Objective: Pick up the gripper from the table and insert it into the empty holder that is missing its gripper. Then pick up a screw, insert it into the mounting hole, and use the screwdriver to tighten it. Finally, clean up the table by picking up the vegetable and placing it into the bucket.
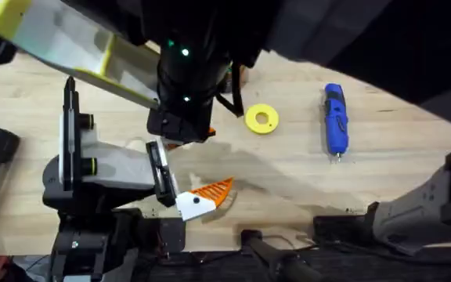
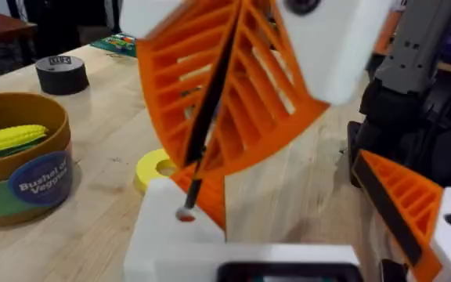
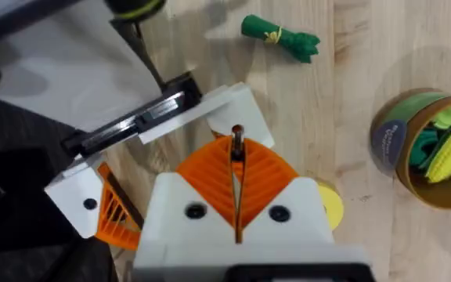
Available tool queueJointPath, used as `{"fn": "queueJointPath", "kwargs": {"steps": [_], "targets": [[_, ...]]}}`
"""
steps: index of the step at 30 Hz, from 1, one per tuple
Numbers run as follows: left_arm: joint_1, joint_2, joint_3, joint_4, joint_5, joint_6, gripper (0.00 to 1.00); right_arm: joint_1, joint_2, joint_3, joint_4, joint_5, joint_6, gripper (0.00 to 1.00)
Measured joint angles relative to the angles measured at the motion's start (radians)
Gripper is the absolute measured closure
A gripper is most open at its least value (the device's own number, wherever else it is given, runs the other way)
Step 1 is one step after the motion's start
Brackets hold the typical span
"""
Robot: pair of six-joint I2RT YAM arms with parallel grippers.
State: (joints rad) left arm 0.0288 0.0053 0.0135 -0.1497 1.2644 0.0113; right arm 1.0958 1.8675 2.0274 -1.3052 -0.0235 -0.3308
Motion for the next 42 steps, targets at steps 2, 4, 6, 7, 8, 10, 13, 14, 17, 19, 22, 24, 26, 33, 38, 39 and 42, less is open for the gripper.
{"fn": "queueJointPath", "kwargs": {"steps": [2, 4, 6, 7, 8, 10, 13, 14, 17, 19, 22, 24, 26, 33, 38, 39, 42], "targets": [[0.0, 0.0, 0.0, 0.0, 0.0, 0.0, 0.015, 0.0, 0.0, 0.0, 0.0, 0.0, 0.0, 0.995], [0.0, 0.0, 0.0, 0.0, 0.0, 0.0, 0.015, 0.0, 0.0, 0.0, 0.0, 0.0, 0.0, 0.995], [0.0, 0.0, 0.0, 0.0, 0.0, 0.0, 0.015, 0.0, 0.0, 0.0, 0.0, 0.0, 0.0, 0.995], [0.0, 0.0, 0.0, 0.0, 0.0, 0.0, 0.015, 0.001, 0.0, 0.0, 0.0, 0.0, 0.0, 0.995], [0.0, 0.0, 0.0, 0.0, 0.0, 0.0, 0.015, 0.001, 0.0, 0.0, 0.0, 0.0, 0.0, 0.995], [0.0, 0.0, 0.0, 0.0, 0.0, 0.0, 0.015, 0.001, 0.0, 0.0, 0.0, 0.0, 0.0, 0.995], [0.0, 0.0, 0.0, 0.0, 0.0, 0.0, 0.015, 0.001, 0.0, 0.0, 0.0, 0.0, 0.0, 0.995], [0.0, 0.0, 0.0, 0.0, 0.0, 0.0, 0.015, 0.001, 0.0, 0.0, 0.0, 0.0, 0.0, 0.995], [0.0, 0.0, 0.0, 0.0, 0.0, 0.0, 0.015, 0.001, 0.0, 0.0, 0.0, 0.0, 0.0, 0.995], [0.0, 0.0, 0.0, 0.0, 0.0, 0.0, 0.016, 0.001, 0.0, 0.0, 0.0, 0.0, 0.0, 0.995], [0.0, 0.0, 0.0, 0.0, 0.0, 0.0, 0.015, 0.001, 0.0, 0.0, 0.0, 0.0, 0.0, 0.995], [0.0, 0.0, 0.0, 0.0, 0.0, 0.0, 0.015, 0.001, 0.0, 0.0, 0.0, 0.0, 0.0, 0.995], [0.0, 0.0, 0.0, 0.0, 0.0, 0.0, 0.015, 0.001, 0.0, 0.0, 0.0, 0.0, 0.0, 0.995], [0.0, 0.0, 0.0, 0.0, 0.0, 0.0, 0.015, 0.001, 0.0, 0.0, -0.001, 0.0, 0.0, 0.995], [0.0, 0.0, 0.0, 0.0, 0.0, 0.0, 0.015, 0.001, 0.014, 0.0, -0.002, 0.0, -0.001, 0.995], [0.0, 0.0, 0.0, 0.0, 0.0, 0.0, 0.015, 0.001, 0.019, 0.0, -0.002, 0.0, -0.002, 0.995], [0.0, 0.0, 0.0, 0.0, 0.0, 0.0, 0.015, 0.001, 0.033, 0.0, -0.002, 0.0, -0.004, 0.995]]}}
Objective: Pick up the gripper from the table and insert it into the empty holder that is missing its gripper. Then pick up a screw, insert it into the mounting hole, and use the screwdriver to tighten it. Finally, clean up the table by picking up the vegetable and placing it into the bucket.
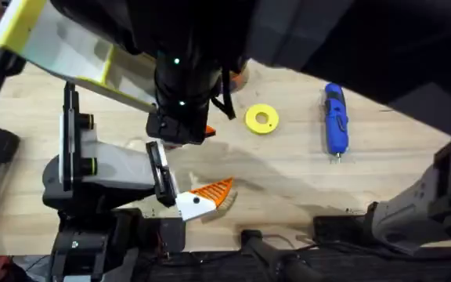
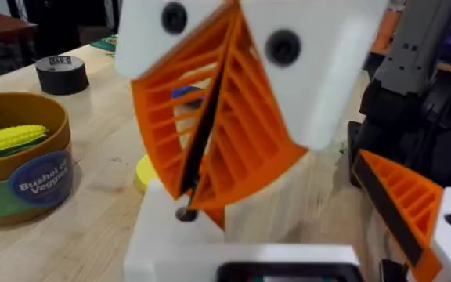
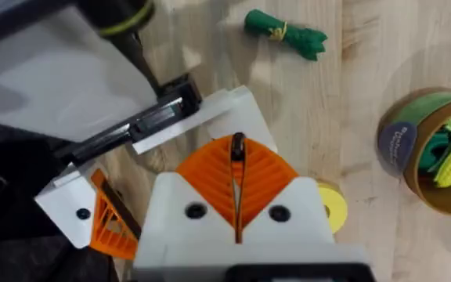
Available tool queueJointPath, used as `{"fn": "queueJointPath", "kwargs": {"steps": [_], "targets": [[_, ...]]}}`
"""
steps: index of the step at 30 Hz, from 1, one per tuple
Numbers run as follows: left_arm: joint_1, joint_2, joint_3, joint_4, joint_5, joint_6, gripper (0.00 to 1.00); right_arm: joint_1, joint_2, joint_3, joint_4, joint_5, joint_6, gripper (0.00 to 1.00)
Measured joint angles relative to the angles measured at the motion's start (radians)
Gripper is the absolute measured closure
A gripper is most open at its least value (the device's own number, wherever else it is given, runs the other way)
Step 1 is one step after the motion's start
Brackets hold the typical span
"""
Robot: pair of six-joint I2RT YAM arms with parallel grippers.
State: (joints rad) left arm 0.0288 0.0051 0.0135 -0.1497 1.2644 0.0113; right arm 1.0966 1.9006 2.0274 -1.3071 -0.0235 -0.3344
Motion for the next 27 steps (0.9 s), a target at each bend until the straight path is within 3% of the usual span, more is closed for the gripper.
{"fn": "queueJointPath", "kwargs": {"steps": [27], "targets": [[0.0, 0.0, 0.0, 0.0, 0.004, 0.0, 0.015, 0.0, 0.008, 0.001, -0.005, -0.015, -0.003, 0.995]]}}
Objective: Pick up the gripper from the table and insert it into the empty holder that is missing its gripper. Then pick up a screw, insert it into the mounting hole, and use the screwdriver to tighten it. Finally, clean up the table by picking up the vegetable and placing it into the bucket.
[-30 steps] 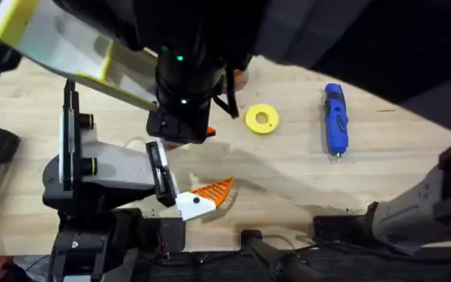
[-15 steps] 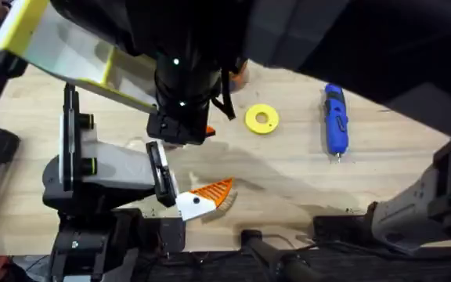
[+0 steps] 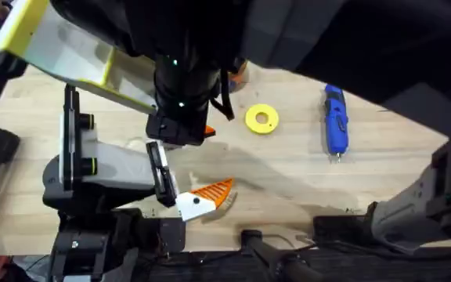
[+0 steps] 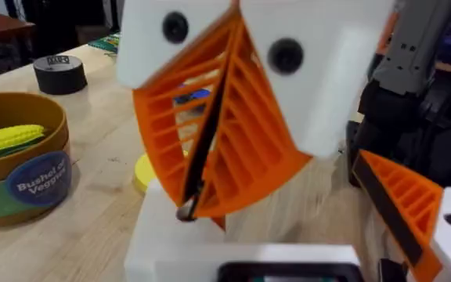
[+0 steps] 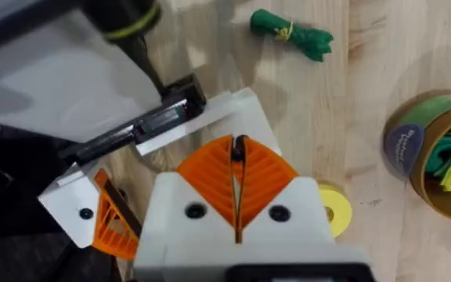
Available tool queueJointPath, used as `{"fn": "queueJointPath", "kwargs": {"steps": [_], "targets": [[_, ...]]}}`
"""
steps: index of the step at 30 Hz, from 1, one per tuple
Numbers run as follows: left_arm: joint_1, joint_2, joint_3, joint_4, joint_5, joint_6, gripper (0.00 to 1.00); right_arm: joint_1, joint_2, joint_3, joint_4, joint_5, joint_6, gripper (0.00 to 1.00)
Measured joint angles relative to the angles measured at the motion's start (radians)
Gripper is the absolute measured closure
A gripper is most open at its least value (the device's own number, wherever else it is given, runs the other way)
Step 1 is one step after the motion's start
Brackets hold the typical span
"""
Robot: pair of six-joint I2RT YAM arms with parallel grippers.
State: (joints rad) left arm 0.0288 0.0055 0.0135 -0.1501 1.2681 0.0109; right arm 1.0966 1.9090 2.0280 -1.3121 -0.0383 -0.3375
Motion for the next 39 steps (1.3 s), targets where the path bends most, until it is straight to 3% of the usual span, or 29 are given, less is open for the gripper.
{"fn": "queueJointPath", "kwargs": {"steps": [37, 38, 39], "targets": [[0.0, 0.0, 0.0, -0.004, 0.025, -0.008, 0.016, 0.0, 0.024, 0.008, -0.016, -0.011, 0.0, 0.995], [0.0, 0.0, 0.0, -0.004, 0.025, -0.008, 0.015, 0.0, 0.024, 0.008, -0.017, -0.011, 0.001, 0.935], [0.0, 0.0, 0.0, -0.004, 0.022, -0.008, 0.015, 0.0, 0.024, 0.008, -0.023, -0.014, 0.0, 0.789]]}}
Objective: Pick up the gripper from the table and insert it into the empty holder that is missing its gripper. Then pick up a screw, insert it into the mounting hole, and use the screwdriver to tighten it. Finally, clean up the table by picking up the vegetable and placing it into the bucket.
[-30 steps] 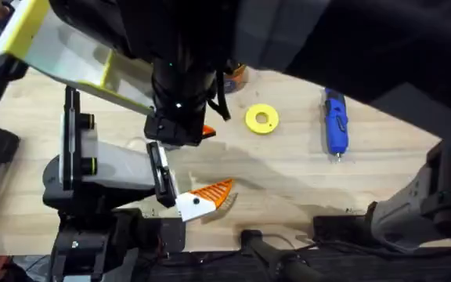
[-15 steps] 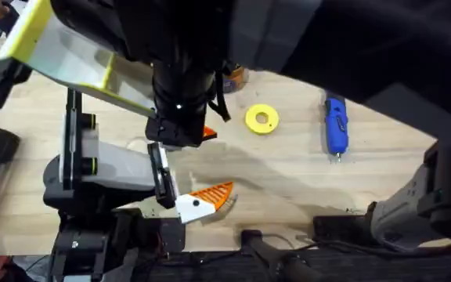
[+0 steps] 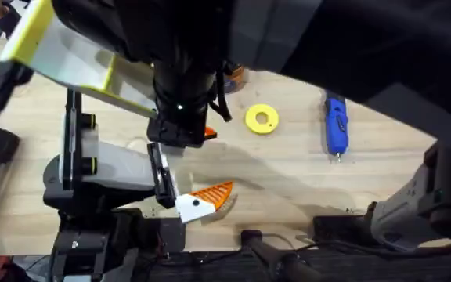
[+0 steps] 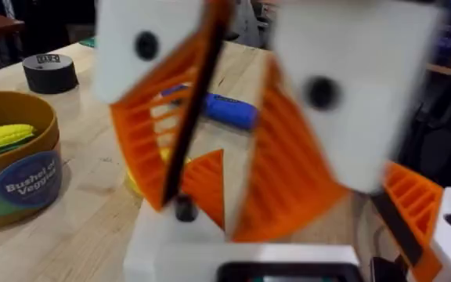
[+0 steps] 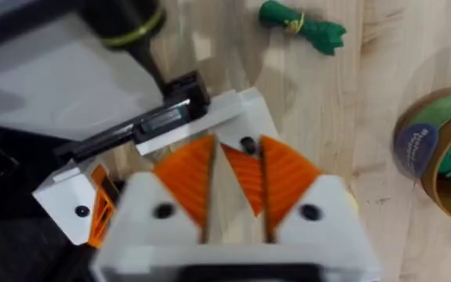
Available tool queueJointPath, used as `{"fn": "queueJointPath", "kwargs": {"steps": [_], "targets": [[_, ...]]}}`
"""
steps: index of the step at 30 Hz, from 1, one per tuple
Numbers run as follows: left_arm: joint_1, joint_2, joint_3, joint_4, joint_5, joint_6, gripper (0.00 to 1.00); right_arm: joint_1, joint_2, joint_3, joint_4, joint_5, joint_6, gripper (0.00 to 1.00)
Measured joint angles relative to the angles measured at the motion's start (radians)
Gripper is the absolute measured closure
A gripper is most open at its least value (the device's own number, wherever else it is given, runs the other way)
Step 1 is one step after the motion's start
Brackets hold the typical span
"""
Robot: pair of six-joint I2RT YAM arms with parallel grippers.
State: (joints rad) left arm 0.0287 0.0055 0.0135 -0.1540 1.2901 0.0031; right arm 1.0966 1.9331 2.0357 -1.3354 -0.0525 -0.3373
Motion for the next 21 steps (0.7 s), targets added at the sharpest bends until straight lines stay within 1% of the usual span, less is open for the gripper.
{"fn": "queueJointPath", "kwargs": {"steps": [4, 5, 6, 7, 14, 21], "targets": [[0.0, 0.0, 0.0, 0.0, 0.0, 0.001, 0.016, 0.0, 0.0, 0.0, -0.012, 0.0, -0.004, 0.172], [0.0, 0.0, 0.0, 0.0, -0.001, 0.003, 0.015, -0.003, 0.0, 0.0, -0.014, 0.001, -0.007, 0.054], [0.0, 0.0, 0.0, 0.0, -0.001, 0.004, 0.015, -0.005, 0.0, 0.0, -0.013, 0.001, -0.008, 0.018], [0.0, 0.0, 0.0, 0.0, -0.002, 0.004, 0.015, -0.008, 0.0, 0.0, -0.012, 0.0, -0.008, 0.009], [0.0, 0.0, 0.0, 0.001, -0.006, 0.004, 0.015, -0.027, -0.017, 0.0, 0.008, -0.002, 0.005, 0.005], [0.0, 0.0, 0.0, 0.001, -0.007, 0.004, 0.015, -0.096, -0.128, 0.0, 0.023, -0.008, 0.058, 0.005]]}}
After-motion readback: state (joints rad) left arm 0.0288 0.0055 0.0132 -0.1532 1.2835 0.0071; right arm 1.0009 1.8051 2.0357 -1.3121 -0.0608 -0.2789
